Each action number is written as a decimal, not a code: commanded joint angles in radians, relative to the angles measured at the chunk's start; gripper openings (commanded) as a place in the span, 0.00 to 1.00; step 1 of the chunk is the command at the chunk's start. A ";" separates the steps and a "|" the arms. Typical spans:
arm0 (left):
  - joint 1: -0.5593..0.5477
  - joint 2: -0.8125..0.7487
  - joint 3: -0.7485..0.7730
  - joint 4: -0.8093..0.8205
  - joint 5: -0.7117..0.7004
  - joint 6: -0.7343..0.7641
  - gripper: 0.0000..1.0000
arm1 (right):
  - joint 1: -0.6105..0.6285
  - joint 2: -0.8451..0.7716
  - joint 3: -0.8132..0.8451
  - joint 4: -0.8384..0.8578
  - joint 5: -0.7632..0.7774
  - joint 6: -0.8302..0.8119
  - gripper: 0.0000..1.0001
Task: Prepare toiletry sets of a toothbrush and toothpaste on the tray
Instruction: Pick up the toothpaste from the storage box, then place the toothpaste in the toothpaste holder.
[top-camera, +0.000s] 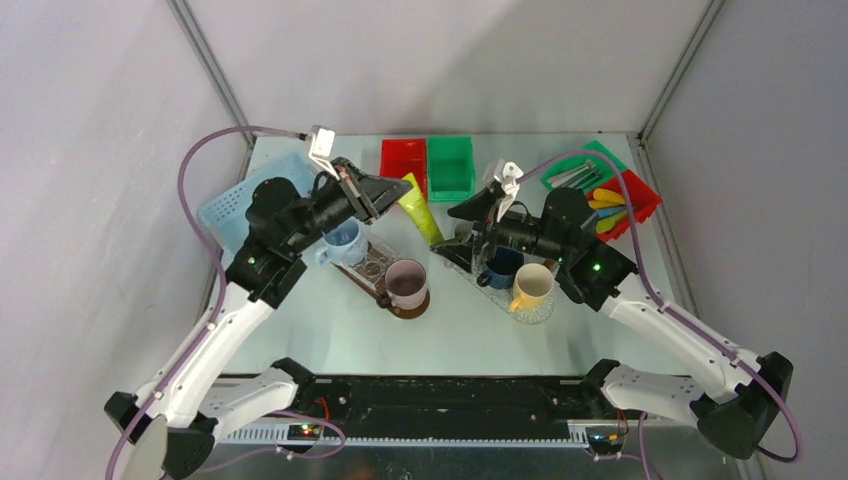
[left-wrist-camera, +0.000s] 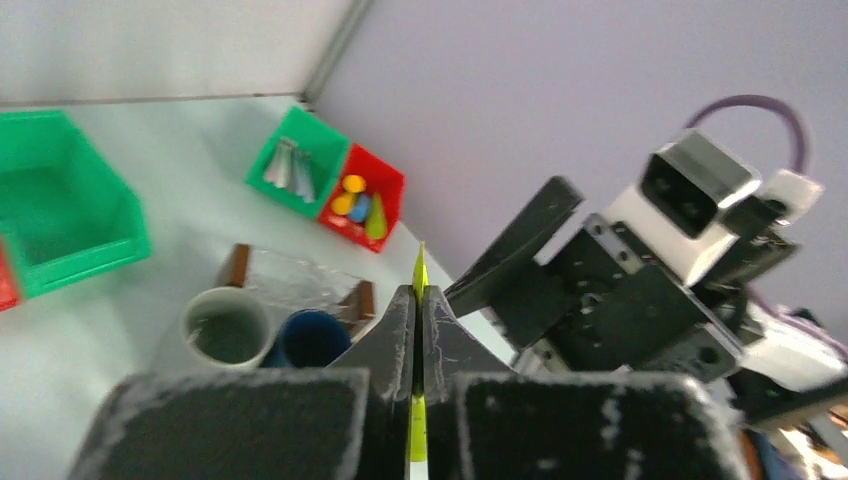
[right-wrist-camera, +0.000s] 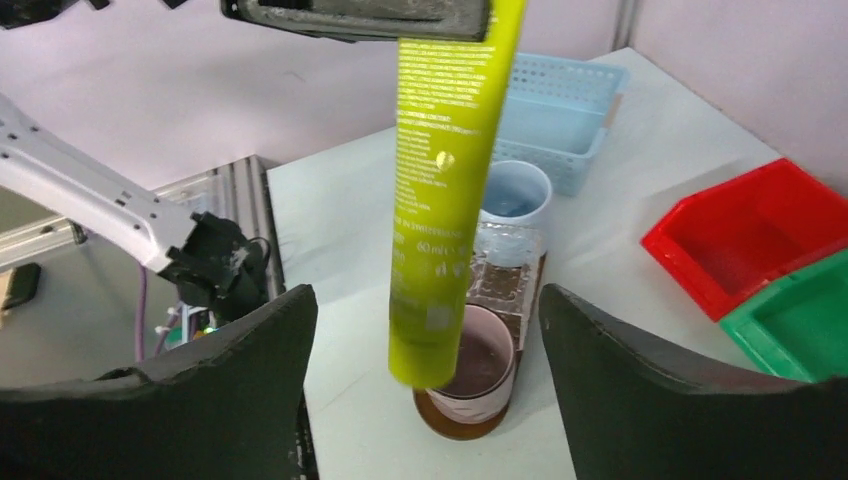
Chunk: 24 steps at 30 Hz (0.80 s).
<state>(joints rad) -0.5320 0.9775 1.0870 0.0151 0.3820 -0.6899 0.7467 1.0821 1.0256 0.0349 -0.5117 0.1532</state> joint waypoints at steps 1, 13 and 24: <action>-0.003 -0.078 0.070 -0.136 -0.195 0.158 0.00 | 0.003 -0.053 0.011 -0.017 0.112 -0.043 0.89; -0.103 -0.174 0.074 -0.358 -0.843 0.319 0.00 | 0.003 -0.162 0.011 -0.234 0.604 -0.048 0.99; -0.260 -0.097 0.025 -0.359 -1.340 0.300 0.00 | 0.003 -0.278 0.005 -0.389 0.863 -0.082 0.99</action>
<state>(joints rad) -0.7650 0.8684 1.1206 -0.3782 -0.7261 -0.3836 0.7467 0.8482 1.0252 -0.2939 0.2245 0.0944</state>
